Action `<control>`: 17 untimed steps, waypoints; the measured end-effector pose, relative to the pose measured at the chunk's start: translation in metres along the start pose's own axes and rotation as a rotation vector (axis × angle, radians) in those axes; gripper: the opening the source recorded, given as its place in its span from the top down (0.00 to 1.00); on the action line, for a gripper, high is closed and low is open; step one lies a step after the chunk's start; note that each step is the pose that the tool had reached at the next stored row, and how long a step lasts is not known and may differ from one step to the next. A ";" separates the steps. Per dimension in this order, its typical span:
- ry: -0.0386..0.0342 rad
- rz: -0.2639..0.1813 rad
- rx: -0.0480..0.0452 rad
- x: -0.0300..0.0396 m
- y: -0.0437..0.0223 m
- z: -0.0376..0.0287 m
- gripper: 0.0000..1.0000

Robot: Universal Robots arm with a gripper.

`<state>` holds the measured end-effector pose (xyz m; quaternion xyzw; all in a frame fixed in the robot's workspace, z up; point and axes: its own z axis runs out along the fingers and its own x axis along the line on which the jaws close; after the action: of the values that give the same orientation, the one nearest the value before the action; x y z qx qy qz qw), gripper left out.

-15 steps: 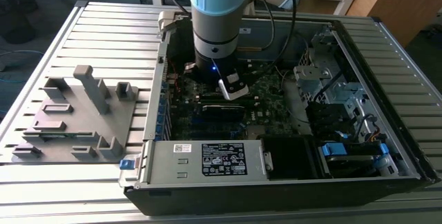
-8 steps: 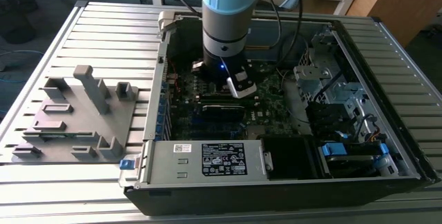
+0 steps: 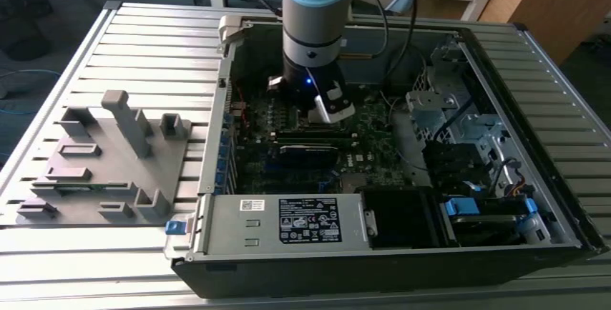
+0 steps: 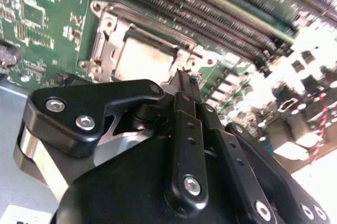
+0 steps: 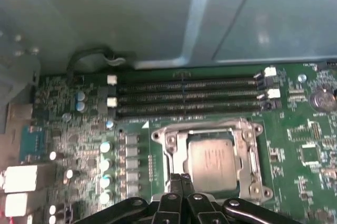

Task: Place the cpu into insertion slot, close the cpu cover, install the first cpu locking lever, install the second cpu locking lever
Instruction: 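Install the second cpu locking lever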

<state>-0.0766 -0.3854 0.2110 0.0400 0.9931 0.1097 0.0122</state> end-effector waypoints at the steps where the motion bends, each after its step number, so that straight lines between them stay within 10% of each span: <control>1: -0.0004 0.000 0.0047 -0.0005 0.0024 0.0006 0.89; 17: -0.0096 -0.004 0.1256 -0.0227 0.0252 0.0060 0.89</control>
<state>-0.0518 -0.3614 0.2110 0.0392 0.9980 0.0469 0.0146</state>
